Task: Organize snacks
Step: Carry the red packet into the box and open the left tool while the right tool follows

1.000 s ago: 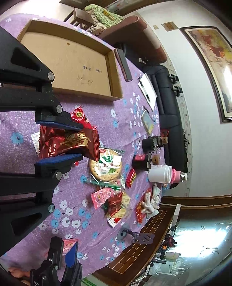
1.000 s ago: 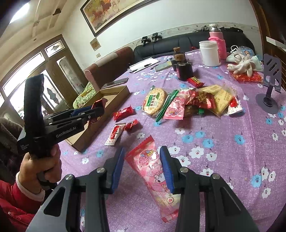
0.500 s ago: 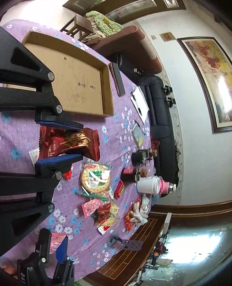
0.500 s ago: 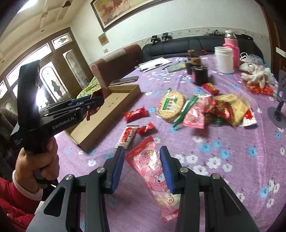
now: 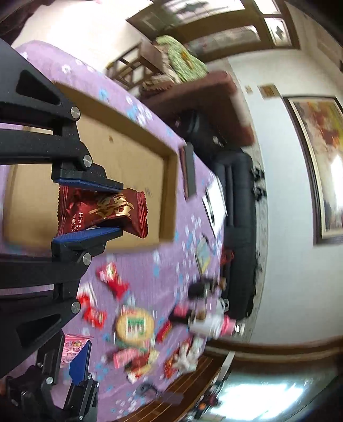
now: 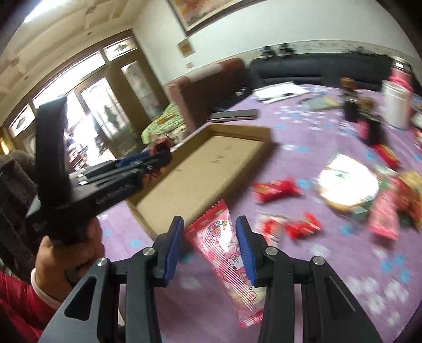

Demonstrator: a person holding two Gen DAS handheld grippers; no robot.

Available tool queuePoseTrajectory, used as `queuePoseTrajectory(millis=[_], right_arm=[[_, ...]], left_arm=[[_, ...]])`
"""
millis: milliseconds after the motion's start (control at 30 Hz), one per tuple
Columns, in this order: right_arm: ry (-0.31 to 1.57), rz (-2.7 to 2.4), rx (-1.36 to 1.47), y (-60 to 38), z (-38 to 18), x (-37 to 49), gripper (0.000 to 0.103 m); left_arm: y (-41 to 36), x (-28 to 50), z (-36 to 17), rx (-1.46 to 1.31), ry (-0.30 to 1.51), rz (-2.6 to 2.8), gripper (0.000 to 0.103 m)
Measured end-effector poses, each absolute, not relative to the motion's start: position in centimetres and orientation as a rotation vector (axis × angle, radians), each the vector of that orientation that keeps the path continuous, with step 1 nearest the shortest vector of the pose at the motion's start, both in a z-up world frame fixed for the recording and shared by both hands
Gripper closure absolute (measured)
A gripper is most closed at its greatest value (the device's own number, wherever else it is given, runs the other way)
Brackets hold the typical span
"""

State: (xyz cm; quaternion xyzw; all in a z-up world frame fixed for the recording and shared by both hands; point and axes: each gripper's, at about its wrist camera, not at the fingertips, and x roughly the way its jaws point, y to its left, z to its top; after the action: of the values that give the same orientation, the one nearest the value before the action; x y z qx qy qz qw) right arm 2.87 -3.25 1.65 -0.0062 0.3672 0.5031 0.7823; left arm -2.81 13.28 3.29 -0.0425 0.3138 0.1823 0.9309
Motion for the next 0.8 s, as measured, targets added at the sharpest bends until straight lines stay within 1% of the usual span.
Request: queuePoseTrajectory(millis=[267, 400, 533, 600, 633, 667, 767, 800], right_arm=[[0.836, 1.162, -0.061, 6.5, 0.7, 3.5, 0.063], [0.865, 1.154, -0.111, 9.5, -0.7, 3.9, 0.063], [0.891, 1.149, -0.111, 10.4, -1.7, 4.1, 0.063], [0.891, 1.137, -0.099, 10.1, -1.9, 4.3, 0.063], [0.888, 1.132, -0.092, 9.7, -1.7, 4.4, 0.063], [0.886, 1.13, -0.081, 9.3, -1.5, 4.5, 0.063], [0.848, 1.116, -0.027, 6.9, -0.3, 4.9, 0.062], [0.836, 1.11, -0.004, 6.0, 0.2, 5.2, 0.058]], left_arm=[[21.0, -3.8, 0.0, -0.163, 0.725, 0.511, 0.075], [22.4, -3.4, -1.4, -0.173, 0.754, 0.528, 0.075], [23.1, -3.1, -2.4, -0.203, 0.773, 0.508, 0.074], [23.4, -3.1, -2.5, -0.226, 0.773, 0.502, 0.061], [23.6, -3.2, -2.4, -0.237, 0.768, 0.495, 0.04], [23.6, -3.4, -2.2, -0.244, 0.754, 0.49, 0.024], [23.6, -4.2, -1.1, -0.234, 0.699, 0.503, 0.017], [23.6, -4.3, -0.9, -0.232, 0.694, 0.511, 0.016]])
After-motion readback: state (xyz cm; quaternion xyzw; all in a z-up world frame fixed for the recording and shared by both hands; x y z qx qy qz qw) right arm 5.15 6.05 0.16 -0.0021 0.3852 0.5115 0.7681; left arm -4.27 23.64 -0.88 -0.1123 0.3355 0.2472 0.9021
